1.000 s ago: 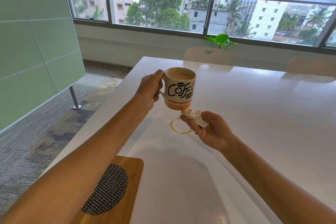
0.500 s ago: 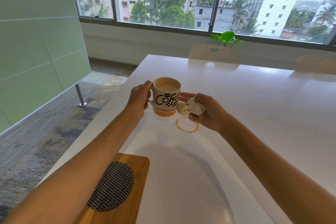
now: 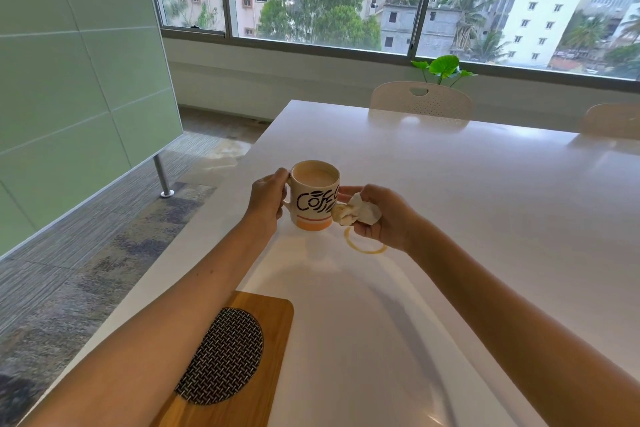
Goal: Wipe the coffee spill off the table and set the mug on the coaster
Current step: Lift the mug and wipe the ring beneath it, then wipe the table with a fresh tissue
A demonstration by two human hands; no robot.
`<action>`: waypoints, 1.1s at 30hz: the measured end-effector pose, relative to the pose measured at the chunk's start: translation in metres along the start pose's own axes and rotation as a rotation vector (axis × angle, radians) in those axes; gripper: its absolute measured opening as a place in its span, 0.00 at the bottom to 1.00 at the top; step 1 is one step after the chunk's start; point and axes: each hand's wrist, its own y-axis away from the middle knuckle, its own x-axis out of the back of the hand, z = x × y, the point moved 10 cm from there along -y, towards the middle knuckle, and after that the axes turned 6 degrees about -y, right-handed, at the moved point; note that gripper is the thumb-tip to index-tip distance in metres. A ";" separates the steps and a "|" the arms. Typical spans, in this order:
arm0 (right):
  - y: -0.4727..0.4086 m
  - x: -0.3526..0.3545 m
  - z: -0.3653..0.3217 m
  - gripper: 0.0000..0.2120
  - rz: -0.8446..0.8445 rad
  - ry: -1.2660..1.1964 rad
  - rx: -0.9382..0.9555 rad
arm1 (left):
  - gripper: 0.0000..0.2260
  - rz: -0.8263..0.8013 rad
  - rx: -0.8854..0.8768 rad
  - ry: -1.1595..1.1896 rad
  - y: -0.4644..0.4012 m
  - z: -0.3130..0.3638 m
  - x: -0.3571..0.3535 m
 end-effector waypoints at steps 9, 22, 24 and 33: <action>-0.008 -0.002 0.009 0.21 -0.005 -0.031 -0.029 | 0.12 0.026 0.020 0.011 -0.004 -0.010 0.004; 0.019 0.068 -0.045 0.15 0.407 0.472 0.406 | 0.14 -0.039 -0.031 -0.114 -0.005 -0.003 0.011; 0.028 0.079 -0.054 0.15 0.542 0.839 0.497 | 0.12 0.013 -0.102 -0.208 -0.009 0.004 0.022; 0.004 0.029 -0.020 0.16 0.239 1.351 0.627 | 0.04 0.114 -0.356 -0.698 -0.009 0.002 0.042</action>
